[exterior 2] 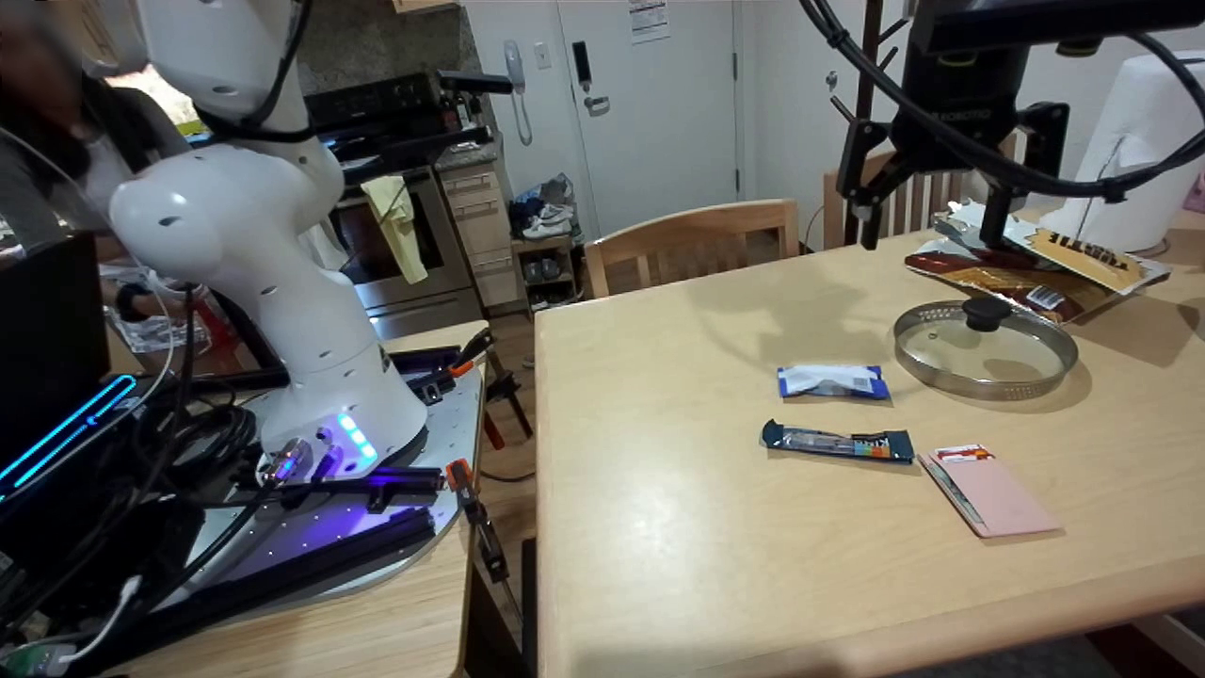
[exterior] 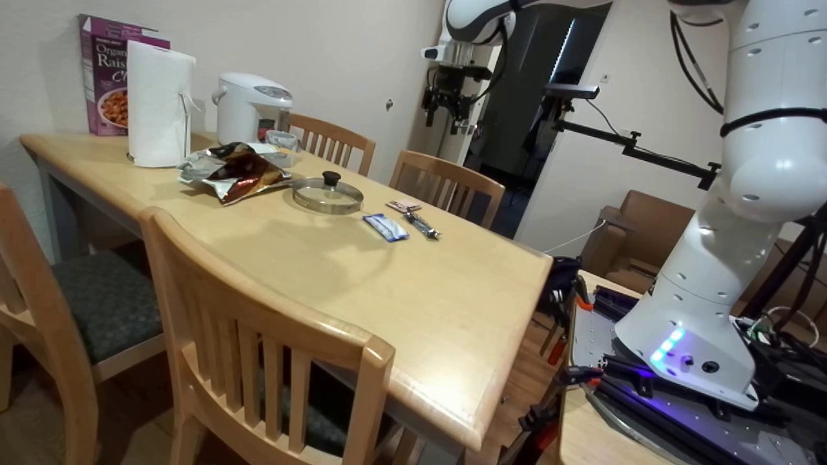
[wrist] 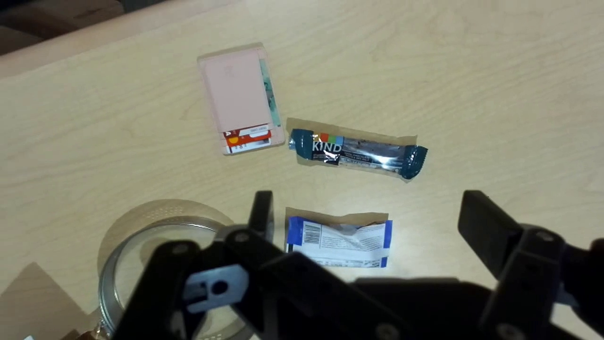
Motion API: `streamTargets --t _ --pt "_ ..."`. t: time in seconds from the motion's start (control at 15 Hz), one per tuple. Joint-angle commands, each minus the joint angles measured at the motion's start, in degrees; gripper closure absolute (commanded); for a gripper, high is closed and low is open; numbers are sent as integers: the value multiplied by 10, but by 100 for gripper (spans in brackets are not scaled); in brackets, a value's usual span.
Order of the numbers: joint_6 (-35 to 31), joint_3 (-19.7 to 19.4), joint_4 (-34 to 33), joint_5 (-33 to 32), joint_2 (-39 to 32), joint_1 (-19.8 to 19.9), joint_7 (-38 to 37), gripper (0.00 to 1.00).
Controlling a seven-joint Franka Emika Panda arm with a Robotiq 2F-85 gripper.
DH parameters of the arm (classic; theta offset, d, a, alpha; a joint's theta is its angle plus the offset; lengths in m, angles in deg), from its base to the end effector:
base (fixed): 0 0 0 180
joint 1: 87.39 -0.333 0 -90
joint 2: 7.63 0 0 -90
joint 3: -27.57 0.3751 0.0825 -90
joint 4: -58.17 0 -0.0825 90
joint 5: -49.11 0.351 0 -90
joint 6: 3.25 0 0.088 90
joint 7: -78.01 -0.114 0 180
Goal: Pick the pink object and move it to the left of the table
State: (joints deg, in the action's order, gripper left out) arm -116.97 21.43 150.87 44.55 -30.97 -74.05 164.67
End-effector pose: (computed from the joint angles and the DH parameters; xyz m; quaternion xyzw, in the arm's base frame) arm 0.6231 -0.2149 0.4490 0.8199 0.5693 -0.0574 0.0190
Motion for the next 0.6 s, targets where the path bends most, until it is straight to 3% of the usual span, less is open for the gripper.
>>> streamTargets --t 0.0,0.53 --pt "45 9 -63 9 -29 17 35 0" --pt "116 13 -121 13 -56 24 67 0"
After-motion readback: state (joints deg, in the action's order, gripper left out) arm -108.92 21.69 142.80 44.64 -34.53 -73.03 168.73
